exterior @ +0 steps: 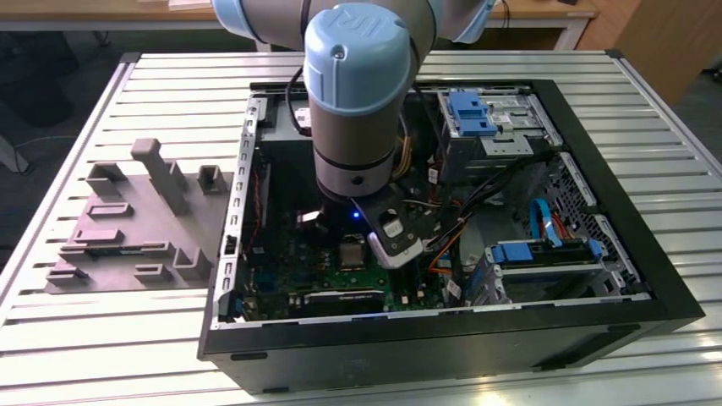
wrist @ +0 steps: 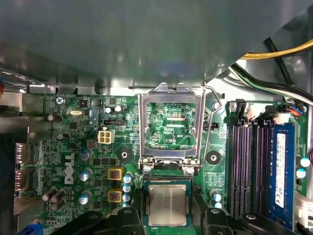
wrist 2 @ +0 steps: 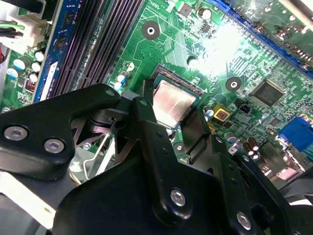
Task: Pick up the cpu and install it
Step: 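Place the cpu into insertion slot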
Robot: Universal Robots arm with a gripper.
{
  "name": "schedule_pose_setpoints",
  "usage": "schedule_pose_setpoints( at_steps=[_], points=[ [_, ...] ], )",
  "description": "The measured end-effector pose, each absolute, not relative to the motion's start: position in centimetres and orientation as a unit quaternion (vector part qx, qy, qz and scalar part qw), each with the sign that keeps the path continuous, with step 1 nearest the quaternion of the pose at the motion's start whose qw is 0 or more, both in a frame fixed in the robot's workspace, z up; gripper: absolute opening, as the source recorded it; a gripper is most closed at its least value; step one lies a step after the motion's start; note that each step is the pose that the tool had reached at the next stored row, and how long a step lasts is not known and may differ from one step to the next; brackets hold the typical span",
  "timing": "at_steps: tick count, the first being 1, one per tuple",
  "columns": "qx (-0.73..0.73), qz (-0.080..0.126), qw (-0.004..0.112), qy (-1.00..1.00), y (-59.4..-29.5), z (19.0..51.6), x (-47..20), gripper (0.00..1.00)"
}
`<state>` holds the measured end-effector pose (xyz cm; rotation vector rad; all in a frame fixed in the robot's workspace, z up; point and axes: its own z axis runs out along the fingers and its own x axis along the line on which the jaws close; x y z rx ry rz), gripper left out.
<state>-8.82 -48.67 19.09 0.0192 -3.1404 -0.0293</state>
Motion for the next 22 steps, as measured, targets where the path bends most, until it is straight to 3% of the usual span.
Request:
schedule_pose_setpoints(
  at_steps=[19, 21, 22],
  points=[
    [-0.003, -0.009, 0.000, -1.000, -48.69, 18.59, -8.82, 0.47],
    [-0.003, -0.010, 0.000, -1.000, -48.68, 18.57, -8.82, 0.48],
    [-0.003, -0.010, 0.000, -1.000, -48.69, 18.57, -8.82, 0.54]
  ],
)
